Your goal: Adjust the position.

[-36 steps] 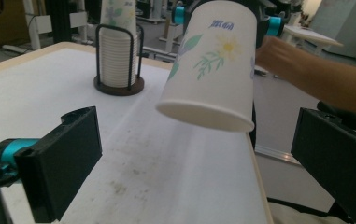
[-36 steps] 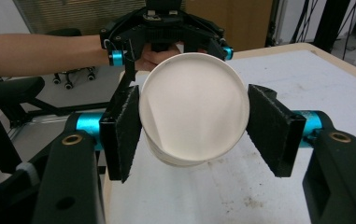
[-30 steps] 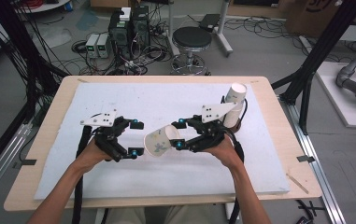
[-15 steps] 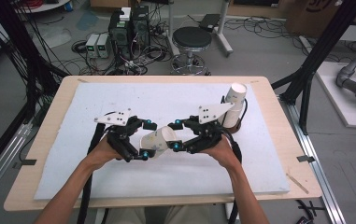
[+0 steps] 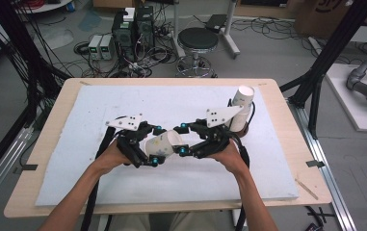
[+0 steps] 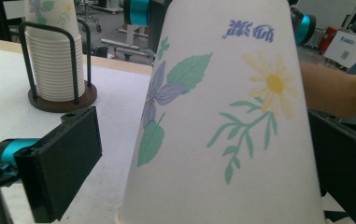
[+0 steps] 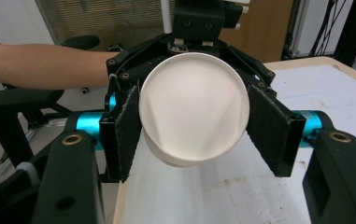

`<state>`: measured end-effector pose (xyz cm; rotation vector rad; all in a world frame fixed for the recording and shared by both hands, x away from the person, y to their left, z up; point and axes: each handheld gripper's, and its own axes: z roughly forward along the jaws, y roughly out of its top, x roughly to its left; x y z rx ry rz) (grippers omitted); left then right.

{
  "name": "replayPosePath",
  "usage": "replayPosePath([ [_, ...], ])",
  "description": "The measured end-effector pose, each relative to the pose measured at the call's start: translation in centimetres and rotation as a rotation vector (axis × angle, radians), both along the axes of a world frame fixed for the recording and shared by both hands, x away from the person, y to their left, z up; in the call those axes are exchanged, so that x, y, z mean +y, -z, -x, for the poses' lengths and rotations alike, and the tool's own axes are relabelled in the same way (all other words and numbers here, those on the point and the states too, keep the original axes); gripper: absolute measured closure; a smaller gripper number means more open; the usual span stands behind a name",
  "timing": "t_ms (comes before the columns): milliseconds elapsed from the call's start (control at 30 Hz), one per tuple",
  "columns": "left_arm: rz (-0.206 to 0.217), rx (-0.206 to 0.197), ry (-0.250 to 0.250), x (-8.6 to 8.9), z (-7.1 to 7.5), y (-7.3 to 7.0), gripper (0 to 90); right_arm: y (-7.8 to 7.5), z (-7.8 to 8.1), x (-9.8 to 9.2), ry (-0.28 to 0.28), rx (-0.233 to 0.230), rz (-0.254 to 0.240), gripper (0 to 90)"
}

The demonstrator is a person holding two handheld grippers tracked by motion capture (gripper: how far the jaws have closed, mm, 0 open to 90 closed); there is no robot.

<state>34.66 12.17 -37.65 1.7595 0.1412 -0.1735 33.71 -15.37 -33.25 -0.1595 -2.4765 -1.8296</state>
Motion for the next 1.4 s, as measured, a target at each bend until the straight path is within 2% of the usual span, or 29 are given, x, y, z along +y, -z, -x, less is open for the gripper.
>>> replayPosePath([
  [100, 0.001, -0.005, 0.019, -0.04, -0.03, 0.05, 11.1, -0.06, 0.07, -0.06, -0.002, 0.001, -0.005, 38.6],
  [333, -0.010, -0.008, 0.022, 0.06, 0.07, 0.10, 11.6, -0.12, 0.07, -0.20, 0.001, -0.002, -0.012, 38.5],
  [500, -0.004, -0.015, 0.030, 0.24, 0.16, 0.03, 18.4, -0.15, 0.08, -0.29, 0.004, -0.003, -0.008, 38.5],
  [767, -0.006, -0.021, 0.039, 0.24, 0.26, 0.05, 24.0, -0.13, 0.03, -0.29, 0.003, 0.003, -0.006, 38.5],
  [1400, -0.015, -0.029, 0.039, 0.41, 0.36, 0.11, 28.1, 0.02, 0.08, -0.17, -0.001, -0.017, 0.004, 36.6],
])
